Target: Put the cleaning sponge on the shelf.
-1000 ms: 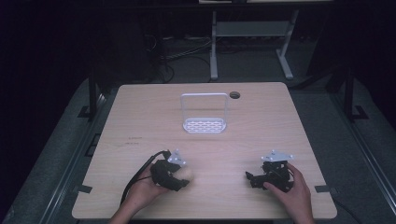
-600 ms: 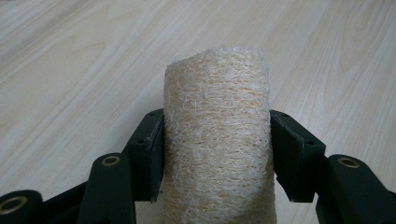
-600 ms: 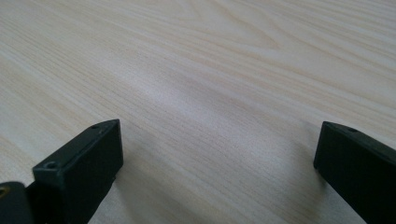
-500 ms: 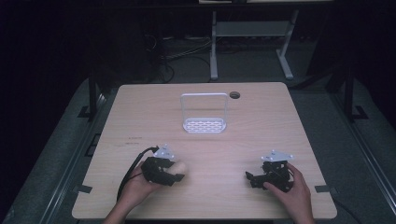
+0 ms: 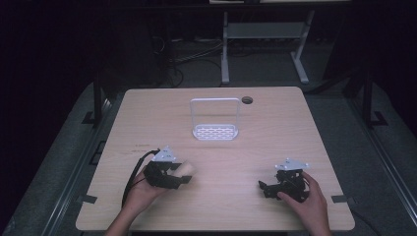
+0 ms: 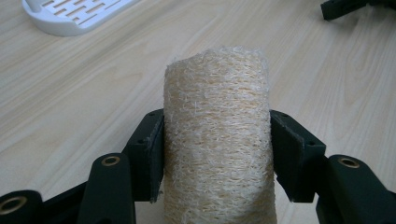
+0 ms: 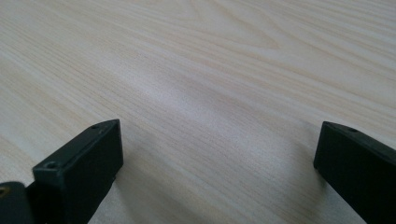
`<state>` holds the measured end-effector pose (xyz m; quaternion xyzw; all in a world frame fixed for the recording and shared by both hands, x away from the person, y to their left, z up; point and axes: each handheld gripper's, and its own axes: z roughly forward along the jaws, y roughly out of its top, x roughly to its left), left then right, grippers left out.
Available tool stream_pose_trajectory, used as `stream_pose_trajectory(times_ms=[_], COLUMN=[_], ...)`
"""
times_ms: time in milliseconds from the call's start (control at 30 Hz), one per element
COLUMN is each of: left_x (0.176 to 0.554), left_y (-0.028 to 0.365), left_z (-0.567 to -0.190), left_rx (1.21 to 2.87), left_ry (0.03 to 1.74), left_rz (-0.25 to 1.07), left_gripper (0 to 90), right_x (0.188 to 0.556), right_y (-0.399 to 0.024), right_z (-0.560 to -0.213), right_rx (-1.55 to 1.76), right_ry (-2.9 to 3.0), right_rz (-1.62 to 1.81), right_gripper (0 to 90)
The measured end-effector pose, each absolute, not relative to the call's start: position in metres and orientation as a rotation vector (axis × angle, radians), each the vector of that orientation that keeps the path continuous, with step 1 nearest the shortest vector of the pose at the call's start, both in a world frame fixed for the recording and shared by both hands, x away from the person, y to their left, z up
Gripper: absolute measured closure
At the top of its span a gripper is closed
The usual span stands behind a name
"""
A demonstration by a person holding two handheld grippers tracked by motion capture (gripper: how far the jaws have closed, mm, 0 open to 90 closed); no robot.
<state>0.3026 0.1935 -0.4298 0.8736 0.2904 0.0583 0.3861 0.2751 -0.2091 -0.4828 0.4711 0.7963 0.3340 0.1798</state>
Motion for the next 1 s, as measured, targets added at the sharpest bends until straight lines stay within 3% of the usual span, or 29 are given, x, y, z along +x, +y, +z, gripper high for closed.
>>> stream_pose_trajectory(times_ms=[1000], left_x=[0.331], left_y=[0.189], left_z=[-0.417], left_rx=[2.182], left_ry=[0.706], left_rz=[0.191], left_gripper=[41.6], right_x=[0.275], right_y=[-0.209], right_z=[-0.483], right_rx=[1.33], right_ry=[2.252], right_rz=[0.943], right_gripper=[0.9])
